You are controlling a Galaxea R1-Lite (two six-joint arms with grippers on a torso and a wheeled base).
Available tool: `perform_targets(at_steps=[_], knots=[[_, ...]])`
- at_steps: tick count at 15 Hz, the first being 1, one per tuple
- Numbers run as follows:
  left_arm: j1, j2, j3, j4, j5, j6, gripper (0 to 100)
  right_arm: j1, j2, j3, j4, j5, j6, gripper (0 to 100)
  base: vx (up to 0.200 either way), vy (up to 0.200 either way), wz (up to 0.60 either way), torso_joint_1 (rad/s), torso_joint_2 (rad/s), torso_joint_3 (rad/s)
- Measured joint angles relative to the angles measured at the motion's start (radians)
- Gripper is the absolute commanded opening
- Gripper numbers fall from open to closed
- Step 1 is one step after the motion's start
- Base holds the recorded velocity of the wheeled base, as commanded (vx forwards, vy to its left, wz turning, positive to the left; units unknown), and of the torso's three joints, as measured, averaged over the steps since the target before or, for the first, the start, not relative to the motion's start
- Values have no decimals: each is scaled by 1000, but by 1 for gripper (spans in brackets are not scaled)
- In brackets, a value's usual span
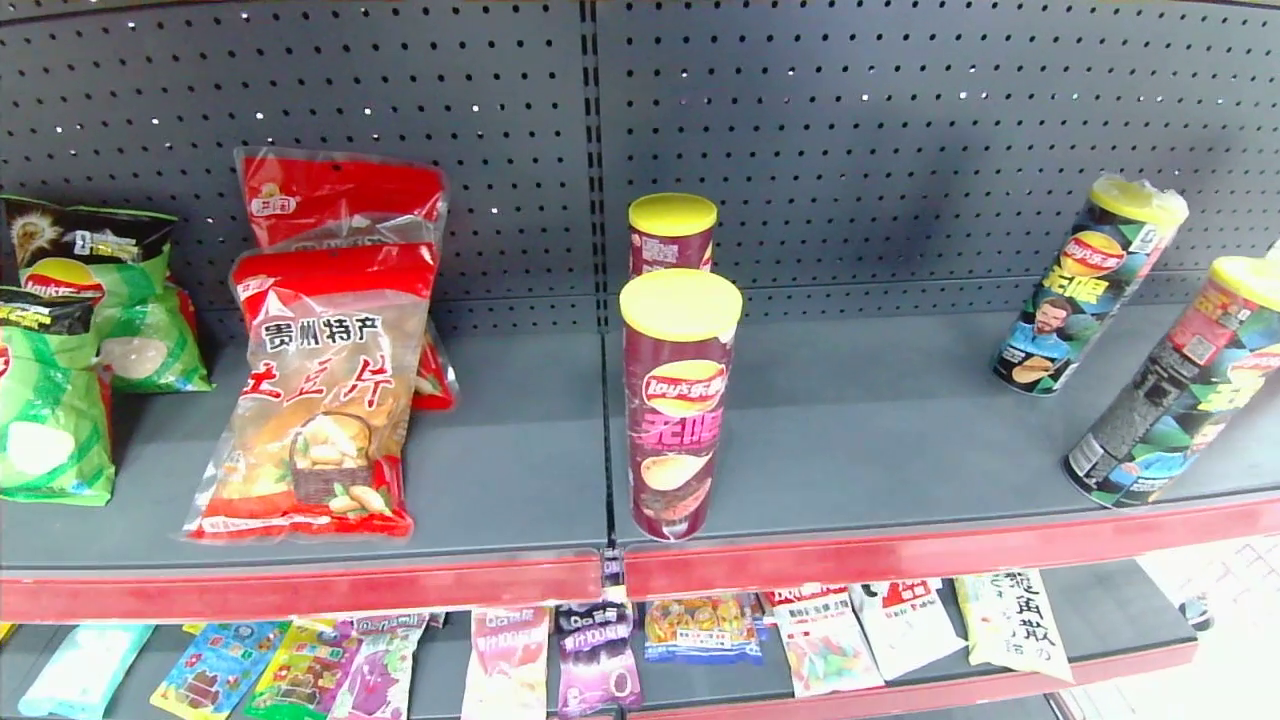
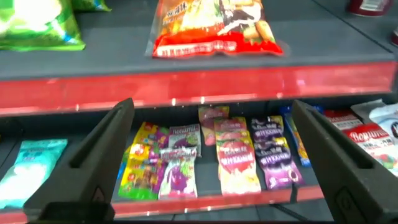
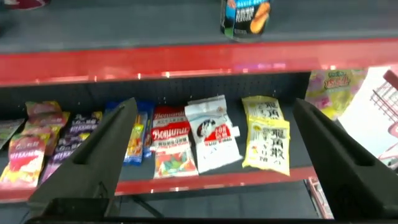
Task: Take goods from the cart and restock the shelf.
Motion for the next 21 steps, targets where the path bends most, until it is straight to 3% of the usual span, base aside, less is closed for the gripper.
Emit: perform_targets(at_steps=[2,21], knots=[[0,0,0,-1,0,0,100,0,-1,0,0,0,0,100,0,0,0,0,0,0],[0,0,0,0,0,0,100,0,-2,-1,0,0,1,100,0,-200,0,3,2,1]])
